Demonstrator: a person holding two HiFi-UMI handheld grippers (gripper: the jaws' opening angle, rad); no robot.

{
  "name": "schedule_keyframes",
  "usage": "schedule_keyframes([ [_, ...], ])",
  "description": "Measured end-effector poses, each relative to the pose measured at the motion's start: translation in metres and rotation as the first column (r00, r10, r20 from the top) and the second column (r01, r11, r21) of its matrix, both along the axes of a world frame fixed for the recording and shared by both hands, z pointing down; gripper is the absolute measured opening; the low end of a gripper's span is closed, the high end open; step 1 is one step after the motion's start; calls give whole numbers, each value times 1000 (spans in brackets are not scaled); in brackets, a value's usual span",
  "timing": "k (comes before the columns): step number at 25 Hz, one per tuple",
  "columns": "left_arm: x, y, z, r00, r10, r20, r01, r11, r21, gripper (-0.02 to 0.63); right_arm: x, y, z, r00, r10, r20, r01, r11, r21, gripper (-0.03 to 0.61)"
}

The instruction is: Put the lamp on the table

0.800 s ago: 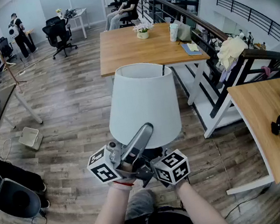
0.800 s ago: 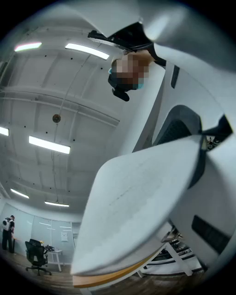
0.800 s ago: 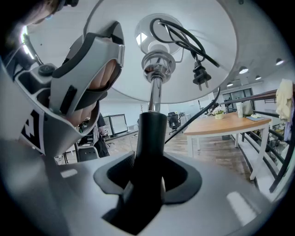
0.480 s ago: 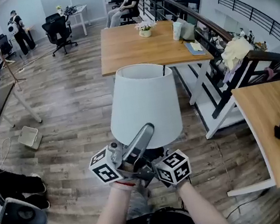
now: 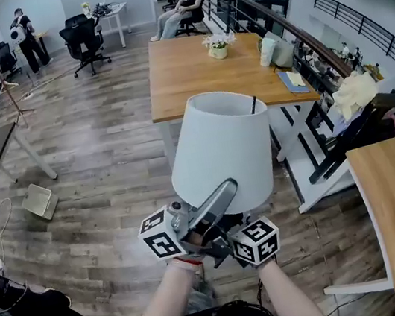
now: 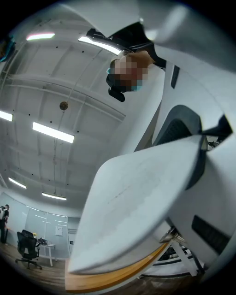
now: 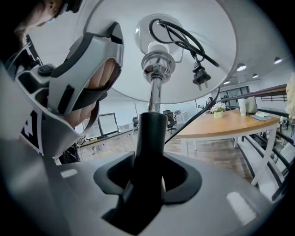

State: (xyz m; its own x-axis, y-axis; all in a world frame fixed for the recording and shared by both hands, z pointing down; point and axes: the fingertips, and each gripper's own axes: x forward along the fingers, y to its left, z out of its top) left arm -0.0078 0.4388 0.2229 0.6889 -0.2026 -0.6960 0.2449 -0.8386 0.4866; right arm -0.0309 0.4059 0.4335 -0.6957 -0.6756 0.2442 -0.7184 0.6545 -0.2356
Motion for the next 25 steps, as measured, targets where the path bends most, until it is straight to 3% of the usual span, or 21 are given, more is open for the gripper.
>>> schedule_keyframes([
  [15, -38, -139, 6, 999, 43, 1, -43, 998, -35, 3, -37, -134, 1, 998, 55, 6, -55, 998, -21, 183],
  [25, -45, -193, 6, 998, 56, -4, -56, 998, -39, 3, -42, -189, 7, 999, 44, 4, -44, 999, -11, 183],
])
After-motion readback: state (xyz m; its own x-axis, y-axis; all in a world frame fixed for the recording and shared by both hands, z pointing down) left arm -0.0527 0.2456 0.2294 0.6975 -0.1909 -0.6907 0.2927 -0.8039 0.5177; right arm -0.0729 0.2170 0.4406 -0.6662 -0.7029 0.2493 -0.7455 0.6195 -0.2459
